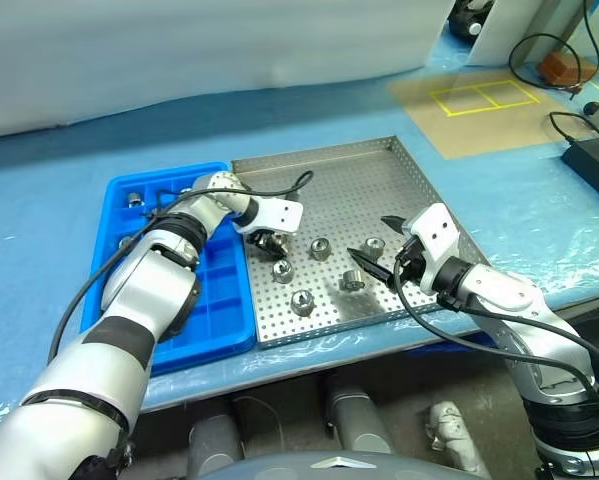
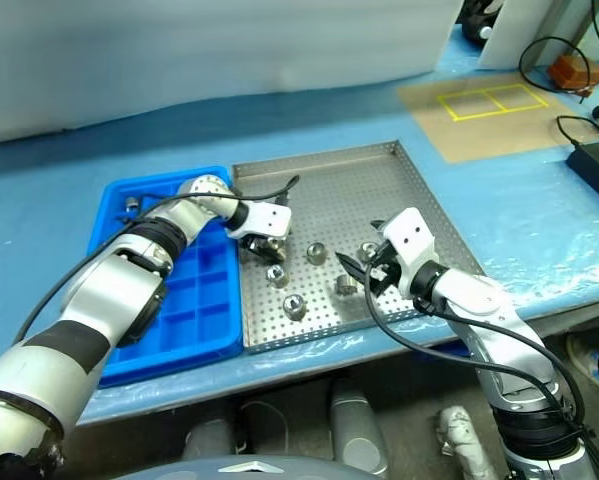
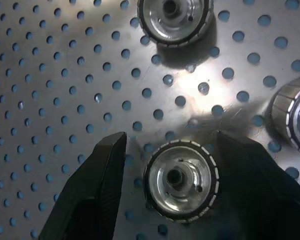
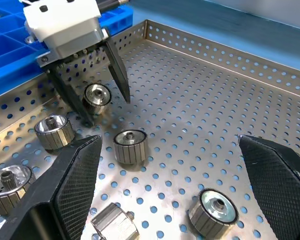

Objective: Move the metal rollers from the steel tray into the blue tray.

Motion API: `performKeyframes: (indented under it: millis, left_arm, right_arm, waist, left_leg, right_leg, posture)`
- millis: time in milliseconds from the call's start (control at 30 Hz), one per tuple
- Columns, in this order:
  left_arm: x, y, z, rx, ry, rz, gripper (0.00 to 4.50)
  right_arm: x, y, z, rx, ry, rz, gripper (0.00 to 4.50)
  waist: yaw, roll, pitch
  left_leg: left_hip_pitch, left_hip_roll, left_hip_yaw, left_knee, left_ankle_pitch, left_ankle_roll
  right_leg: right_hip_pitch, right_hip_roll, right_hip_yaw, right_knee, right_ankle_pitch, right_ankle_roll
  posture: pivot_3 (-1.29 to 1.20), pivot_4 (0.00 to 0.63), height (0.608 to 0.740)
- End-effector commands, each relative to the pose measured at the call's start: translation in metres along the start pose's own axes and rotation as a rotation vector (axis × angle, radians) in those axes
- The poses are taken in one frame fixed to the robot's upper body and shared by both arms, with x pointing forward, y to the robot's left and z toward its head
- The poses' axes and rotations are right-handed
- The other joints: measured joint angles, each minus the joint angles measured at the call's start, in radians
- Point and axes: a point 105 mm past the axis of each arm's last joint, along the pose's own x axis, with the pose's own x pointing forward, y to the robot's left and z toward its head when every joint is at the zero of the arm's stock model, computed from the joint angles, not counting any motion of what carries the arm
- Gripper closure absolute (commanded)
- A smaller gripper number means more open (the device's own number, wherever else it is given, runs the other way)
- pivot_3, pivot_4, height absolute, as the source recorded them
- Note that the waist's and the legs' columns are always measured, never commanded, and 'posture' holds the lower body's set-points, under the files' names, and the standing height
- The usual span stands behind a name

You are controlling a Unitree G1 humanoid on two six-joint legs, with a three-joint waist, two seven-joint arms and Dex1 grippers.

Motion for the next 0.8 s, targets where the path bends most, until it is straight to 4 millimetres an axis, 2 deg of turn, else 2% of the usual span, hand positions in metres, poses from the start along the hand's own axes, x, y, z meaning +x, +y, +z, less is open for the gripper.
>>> performKeyframes:
  millis: [33, 200, 333, 500, 567, 633, 700, 800]
  left_arm:
    - [-0.007, -0.003, -0.012, -0.006, 0.052, -0.020, 1.51]
    - [-0.009, -0.004, -0.010, -0.045, 0.016, -0.031, 1.51]
    - [-0.008, -0.008, -0.014, -0.049, 0.036, -0.055, 1.51]
    - [-0.007, -0.007, -0.012, -0.034, 0.024, -0.042, 1.51]
    - [-0.005, -0.001, 0.001, -0.007, -0.040, -0.008, 1.51]
    - [-0.004, 0.005, 0.022, -0.047, -0.165, 0.007, 1.51]
    - [-0.007, 0.006, 0.044, -0.098, -0.308, -0.051, 1.51]
    - [-0.009, 0.000, 0.055, -0.104, -0.393, -0.126, 1.51]
  right_arm:
    - [0.002, 0.002, 0.009, -0.026, -0.041, 0.013, 0.00]
    - [0.004, 0.003, 0.010, -0.033, -0.043, 0.020, 0.00]
    - [0.005, 0.003, 0.009, -0.036, -0.040, 0.022, 0.00]
    - [0.005, 0.003, 0.009, -0.035, -0.040, 0.023, 0.00]
    - [0.005, 0.003, 0.008, -0.032, -0.038, 0.022, 0.00]
    - [0.004, 0.003, 0.007, -0.032, -0.036, 0.020, 0.00]
    - [0.004, 0.003, 0.006, -0.031, -0.029, 0.018, 0.00]
    - [0.004, 0.004, 0.004, -0.031, -0.023, 0.019, 0.00]
  waist:
    - [-0.002, 0.000, 0.000]
    - [-0.002, 0.000, 0.000]
    - [-0.002, 0.000, 0.000]
    - [-0.002, 0.000, 0.000]
    - [-0.002, 0.000, 0.000]
    - [0.000, 0.000, 0.000]
    - [0.006, 0.000, 0.000]
    - [0.010, -0.001, 0.000]
  left_leg:
    - [0.000, 0.000, 0.000, 0.000, 0.000, 0.000]
    - [-0.001, -0.002, 0.000, -0.001, -0.003, 0.004]
    - [0.000, -0.001, 0.000, -0.006, -0.003, 0.003]
    - [0.002, -0.001, 0.000, -0.009, -0.003, 0.002]
    - [0.002, -0.001, 0.000, -0.009, -0.003, 0.002]
    - [0.002, -0.002, 0.000, -0.009, -0.003, 0.002]
    - [0.001, -0.003, 0.000, -0.008, -0.003, 0.002]
    - [-0.001, -0.004, 0.001, -0.008, -0.004, 0.003]
  right_leg:
    - [0.000, 0.000, 0.000, 0.000, 0.000, 0.000]
    - [0.001, 0.000, 0.002, 0.000, 0.003, -0.002]
    - [0.001, 0.000, 0.006, 0.001, 0.010, -0.010]
    - [0.001, 0.000, 0.006, 0.001, 0.010, -0.010]
    - [0.001, 0.000, 0.006, 0.001, 0.010, -0.010]
    - [0.001, 0.000, 0.007, 0.001, 0.010, -0.010]
    - [0.000, -0.001, 0.007, 0.001, 0.010, -0.010]
    - [0.000, -0.002, 0.008, 0.000, 0.010, -0.010]
  posture:
    - [-0.57, 0.150, 0.740]
    - [-0.56, 0.150, 0.740]
    - [-0.56, 0.150, 0.740]
    - [-0.56, 0.150, 0.740]
    - [-0.56, 0.150, 0.740]
    - [-0.56, 0.150, 0.740]
    - [-0.56, 0.150, 0.740]
    - [-0.56, 0.150, 0.740]
